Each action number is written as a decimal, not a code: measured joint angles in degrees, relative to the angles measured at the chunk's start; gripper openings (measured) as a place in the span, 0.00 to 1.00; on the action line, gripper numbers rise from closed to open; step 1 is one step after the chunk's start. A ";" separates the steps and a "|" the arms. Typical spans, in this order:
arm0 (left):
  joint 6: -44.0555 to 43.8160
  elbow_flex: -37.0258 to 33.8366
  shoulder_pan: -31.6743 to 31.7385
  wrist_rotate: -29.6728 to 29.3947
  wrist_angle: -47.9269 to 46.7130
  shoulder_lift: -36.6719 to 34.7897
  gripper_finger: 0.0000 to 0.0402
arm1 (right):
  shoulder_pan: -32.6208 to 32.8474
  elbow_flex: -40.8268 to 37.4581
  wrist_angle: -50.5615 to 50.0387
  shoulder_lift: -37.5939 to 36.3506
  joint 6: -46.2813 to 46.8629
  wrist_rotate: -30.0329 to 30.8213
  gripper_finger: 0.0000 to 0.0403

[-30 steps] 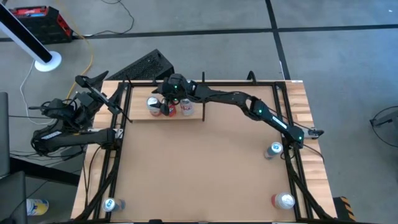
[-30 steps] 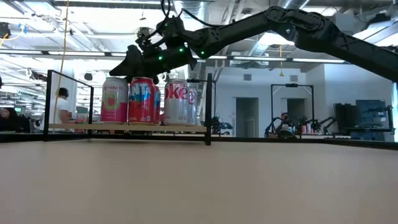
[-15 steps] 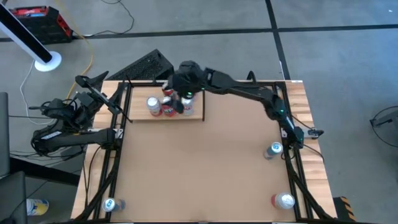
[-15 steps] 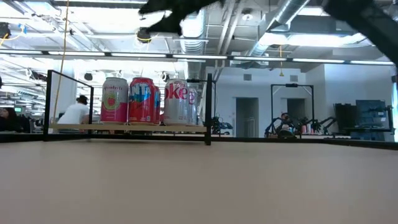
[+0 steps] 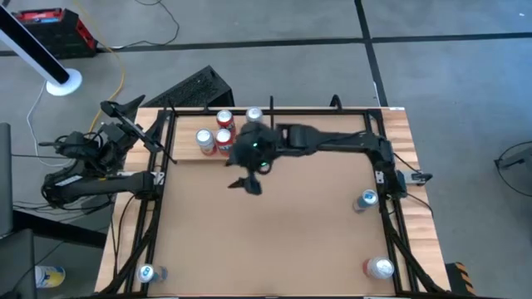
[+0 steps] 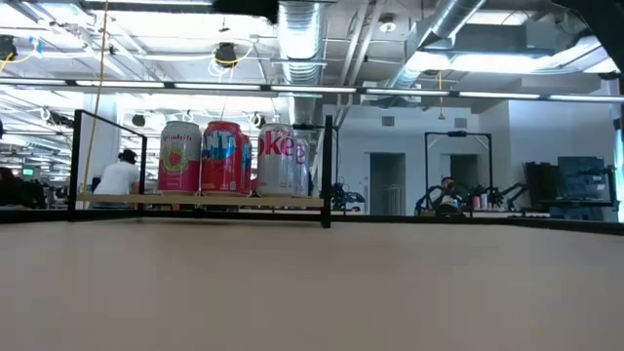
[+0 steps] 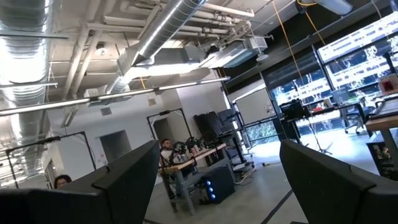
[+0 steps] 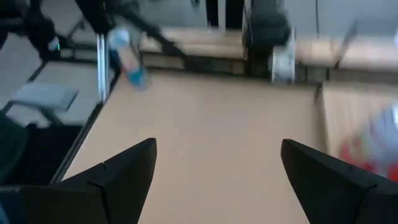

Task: Place canned beverage on shelf
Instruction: Put the top pink-white soda can on the shelf

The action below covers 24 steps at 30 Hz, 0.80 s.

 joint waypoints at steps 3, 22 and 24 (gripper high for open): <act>-1.33 0.07 -0.01 1.30 -2.22 0.00 0.79 | 0.36 -0.55 -1.54 1.41 -2.30 0.01 0.91; -19.41 25.27 0.10 17.41 -65.22 38.40 0.29 | -3.18 -0.17 -24.54 -11.73 0.42 16.77 0.91; -18.63 25.24 0.10 18.84 -68.51 41.64 0.21 | -2.89 -0.23 -27.26 -12.99 2.10 20.41 0.91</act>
